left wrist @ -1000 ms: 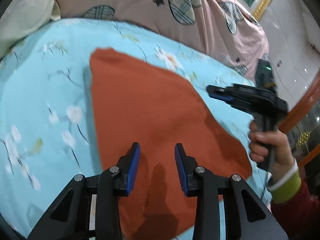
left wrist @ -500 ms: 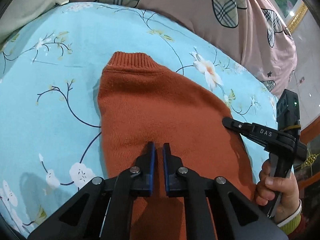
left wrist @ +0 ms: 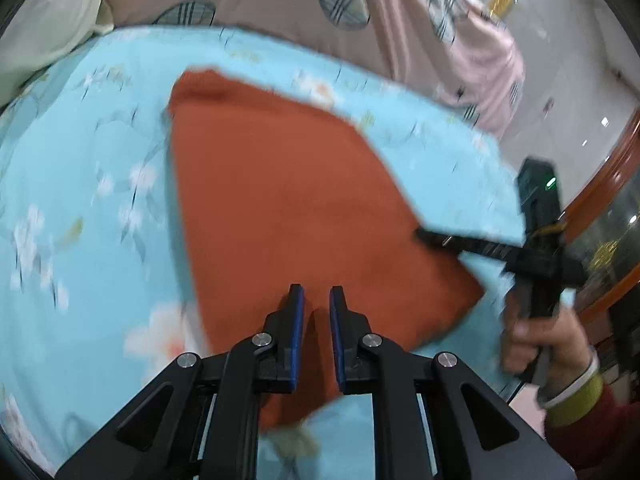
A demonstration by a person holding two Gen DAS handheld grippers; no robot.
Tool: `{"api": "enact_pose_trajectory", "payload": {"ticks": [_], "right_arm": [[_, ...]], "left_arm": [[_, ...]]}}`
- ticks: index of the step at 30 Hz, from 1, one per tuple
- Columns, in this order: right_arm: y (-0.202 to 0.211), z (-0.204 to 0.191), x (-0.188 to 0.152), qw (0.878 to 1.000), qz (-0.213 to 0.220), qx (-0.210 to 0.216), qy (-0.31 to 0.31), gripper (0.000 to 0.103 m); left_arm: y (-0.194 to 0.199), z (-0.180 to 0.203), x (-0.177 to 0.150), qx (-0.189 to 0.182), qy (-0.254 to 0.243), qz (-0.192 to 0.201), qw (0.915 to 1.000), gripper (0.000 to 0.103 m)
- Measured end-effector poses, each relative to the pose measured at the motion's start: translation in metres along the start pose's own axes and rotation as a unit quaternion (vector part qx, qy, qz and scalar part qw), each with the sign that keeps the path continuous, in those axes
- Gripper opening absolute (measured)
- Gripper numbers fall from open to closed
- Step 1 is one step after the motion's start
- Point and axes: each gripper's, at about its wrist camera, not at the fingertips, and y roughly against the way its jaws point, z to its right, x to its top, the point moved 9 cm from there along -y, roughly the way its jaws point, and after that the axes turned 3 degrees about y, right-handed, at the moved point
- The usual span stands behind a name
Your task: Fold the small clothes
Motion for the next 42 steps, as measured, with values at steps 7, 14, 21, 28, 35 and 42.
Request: {"api": "enact_pose_trajectory", "payload": {"ticks": [7,14,21,28,35,42], "right_arm": [[0.005,-0.006,-0.003,1.000,0.017,-0.003,-0.003,0.000],[0.040,-0.021,-0.028,0.999,0.029,0.004,0.027,0.004],[0.027,-0.002,-0.044,1.000,0.024,-0.009,0.006,0.000],[0.050,-0.018,-0.051,0.999,0.031,0.001,0.022,0.005],[0.083,-0.040,-0.060,0.997,0.059,0.008,0.053,0.054],[0.094,-0.049,-0.083,0.996,0.054,-0.003,0.077,0.054]], "left_arm": [[0.003,-0.018,-0.024,-0.003,0.047,0.011,0.9988,0.006],[0.017,-0.010,-0.034,0.030,0.021,0.024,0.9990,0.011],[0.011,-0.012,-0.045,0.048,0.030,0.024,0.9981,0.011],[0.033,-0.009,-0.051,0.075,0.033,0.032,0.9962,0.021],[0.060,-0.006,-0.063,0.131,0.016,0.050,0.9900,0.065],[0.074,-0.009,-0.075,0.147,0.019,0.053,0.9876,0.073]]}}
